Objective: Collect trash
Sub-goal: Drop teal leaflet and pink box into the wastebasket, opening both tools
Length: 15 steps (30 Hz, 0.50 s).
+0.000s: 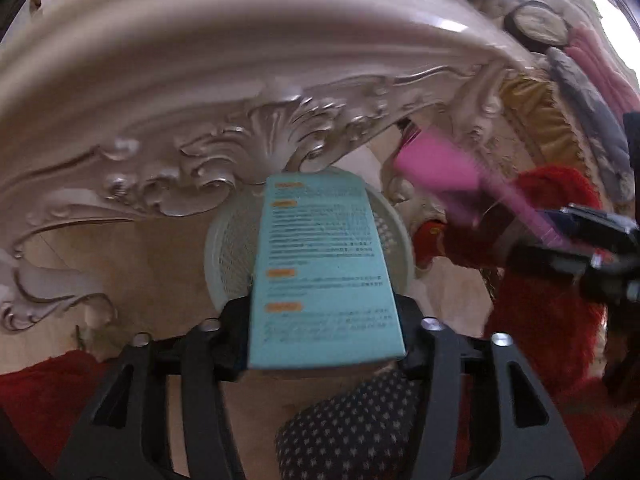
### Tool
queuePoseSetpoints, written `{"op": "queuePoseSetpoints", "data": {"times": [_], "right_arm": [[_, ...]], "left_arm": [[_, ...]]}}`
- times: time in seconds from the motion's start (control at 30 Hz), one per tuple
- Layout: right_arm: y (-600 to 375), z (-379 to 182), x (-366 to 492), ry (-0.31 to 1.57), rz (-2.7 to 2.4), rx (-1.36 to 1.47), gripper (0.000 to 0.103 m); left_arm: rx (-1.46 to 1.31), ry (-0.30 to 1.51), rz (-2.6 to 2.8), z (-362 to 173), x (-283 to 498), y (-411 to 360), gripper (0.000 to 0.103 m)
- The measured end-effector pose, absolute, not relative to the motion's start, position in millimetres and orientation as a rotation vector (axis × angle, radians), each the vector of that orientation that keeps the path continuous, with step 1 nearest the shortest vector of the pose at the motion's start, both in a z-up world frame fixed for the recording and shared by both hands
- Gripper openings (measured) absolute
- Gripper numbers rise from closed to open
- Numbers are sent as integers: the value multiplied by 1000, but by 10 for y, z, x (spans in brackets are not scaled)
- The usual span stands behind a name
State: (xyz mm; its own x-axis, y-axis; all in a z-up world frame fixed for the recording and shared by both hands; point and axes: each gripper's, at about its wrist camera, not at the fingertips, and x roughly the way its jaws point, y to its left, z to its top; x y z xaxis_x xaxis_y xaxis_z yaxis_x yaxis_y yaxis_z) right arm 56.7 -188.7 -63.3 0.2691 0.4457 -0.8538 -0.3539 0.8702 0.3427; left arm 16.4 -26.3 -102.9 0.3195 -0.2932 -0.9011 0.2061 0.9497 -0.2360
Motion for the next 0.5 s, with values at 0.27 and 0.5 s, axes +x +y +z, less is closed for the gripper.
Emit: {"op": "queuePoseSetpoints", "data": {"times": [0.27,0.5], "right_arm": [[-1980,-717,588,1179,479,110,72],[-2064,-561,468,1158,463,125,73]], "left_arm": [[-120,1196,-251,-1151,185,-131,95],[-180,1202,-196,-1069,18,107,95]]}}
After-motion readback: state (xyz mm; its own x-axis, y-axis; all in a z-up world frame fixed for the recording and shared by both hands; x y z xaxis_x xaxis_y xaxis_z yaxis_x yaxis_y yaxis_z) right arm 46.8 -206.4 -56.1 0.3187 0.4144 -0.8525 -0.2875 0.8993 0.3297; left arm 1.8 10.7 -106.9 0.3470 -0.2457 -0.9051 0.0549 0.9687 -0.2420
